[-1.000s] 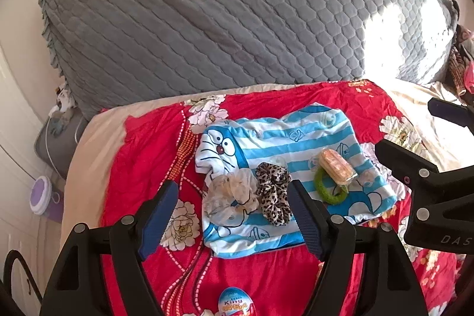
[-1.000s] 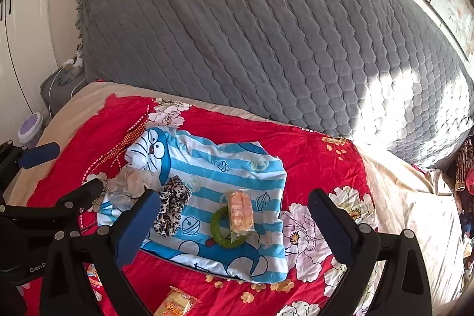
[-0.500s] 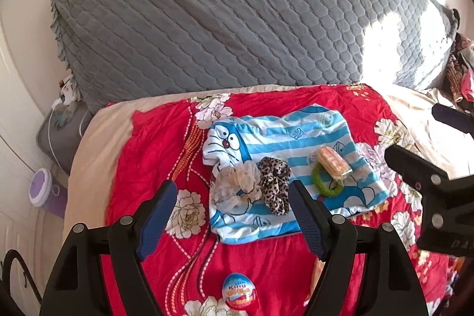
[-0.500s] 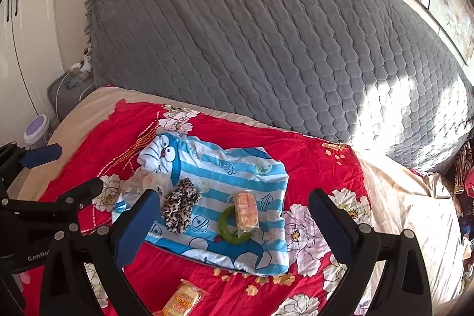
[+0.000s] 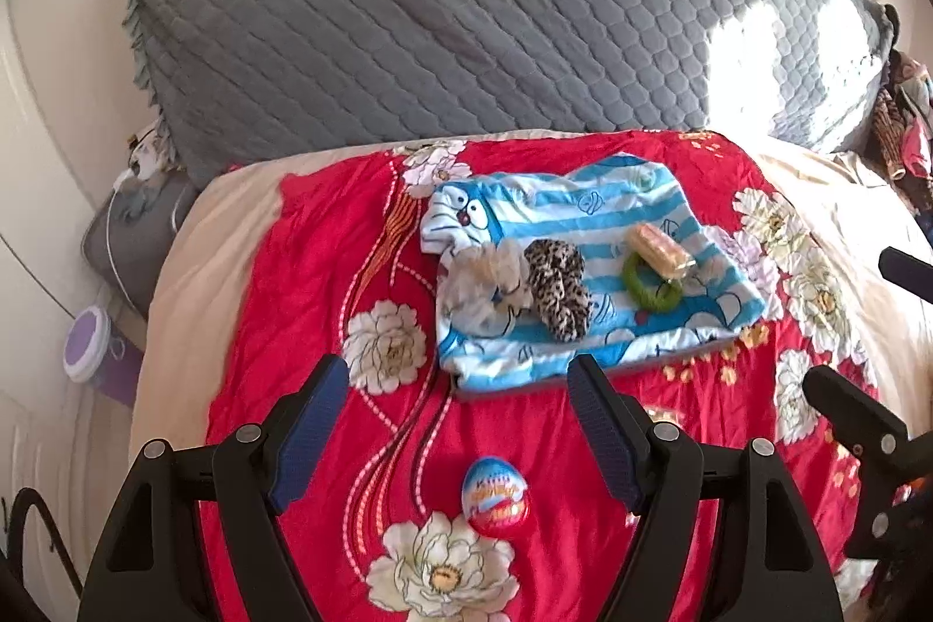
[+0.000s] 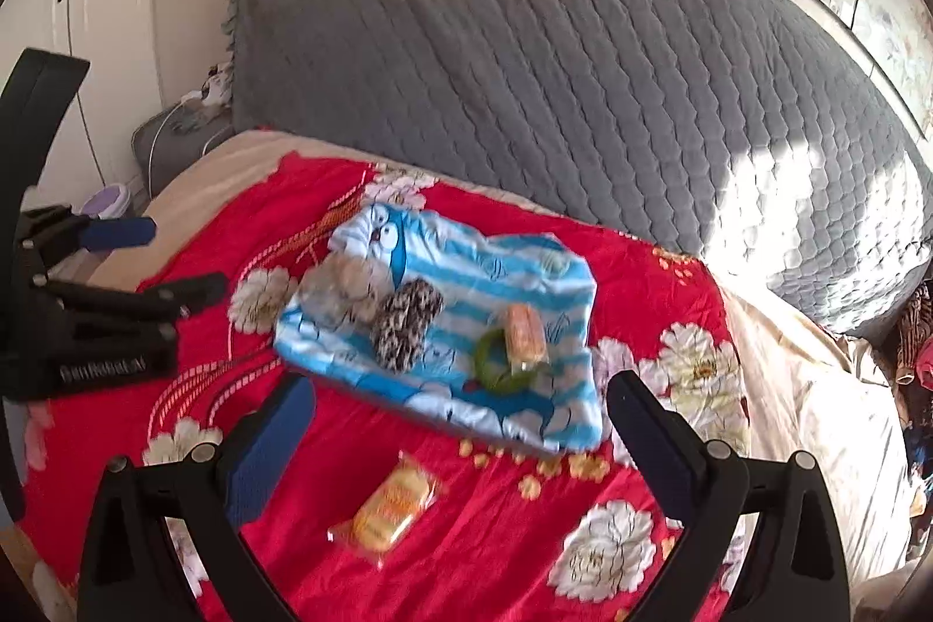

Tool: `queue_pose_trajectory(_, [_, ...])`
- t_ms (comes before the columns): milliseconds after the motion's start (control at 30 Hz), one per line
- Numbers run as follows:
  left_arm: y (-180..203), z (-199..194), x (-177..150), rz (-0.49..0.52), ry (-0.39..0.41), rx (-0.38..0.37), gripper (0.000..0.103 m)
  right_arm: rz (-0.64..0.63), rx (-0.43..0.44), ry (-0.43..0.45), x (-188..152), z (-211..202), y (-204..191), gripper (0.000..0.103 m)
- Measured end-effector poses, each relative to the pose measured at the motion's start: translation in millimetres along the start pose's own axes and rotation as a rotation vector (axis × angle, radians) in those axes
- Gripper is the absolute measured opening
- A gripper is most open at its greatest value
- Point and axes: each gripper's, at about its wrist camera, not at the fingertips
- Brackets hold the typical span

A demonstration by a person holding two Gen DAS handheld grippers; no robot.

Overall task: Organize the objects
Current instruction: 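Pull both open tools back from the tray toward the egg and bread pack, then move the left tool to the red-blue QQ egg while the right tool approaches the yellow bread pack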

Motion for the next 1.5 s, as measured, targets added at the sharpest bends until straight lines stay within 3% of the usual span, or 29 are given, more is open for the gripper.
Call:
queue_pose_trajectory(233, [0.7,-7.2,-37.7,0.043,0.021,0.013,0.079,0.045,0.026,-0.019,-31.3,-1.9,-3.3,0.101])
queue_pose_trajectory(700, [0.6,33.7,-88.8,0.058,-0.081,0.028,0.079,0.051,0.039,-0.098,-79.2,31.1,-15.4,0.101])
queue_pose_trajectory(1500, [24.6,83.8,-124.1,0.092,-0.184,0.003,0.079,0.063,0.073,-0.197,-115.5,84.1,-26.2,0.101])
Point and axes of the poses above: each gripper's, at about its wrist camera, not at the fingertips, and z roughly the way its jaws point, y to its right, x to its top, and after that the axes turned 7 degrees about x, right-handed
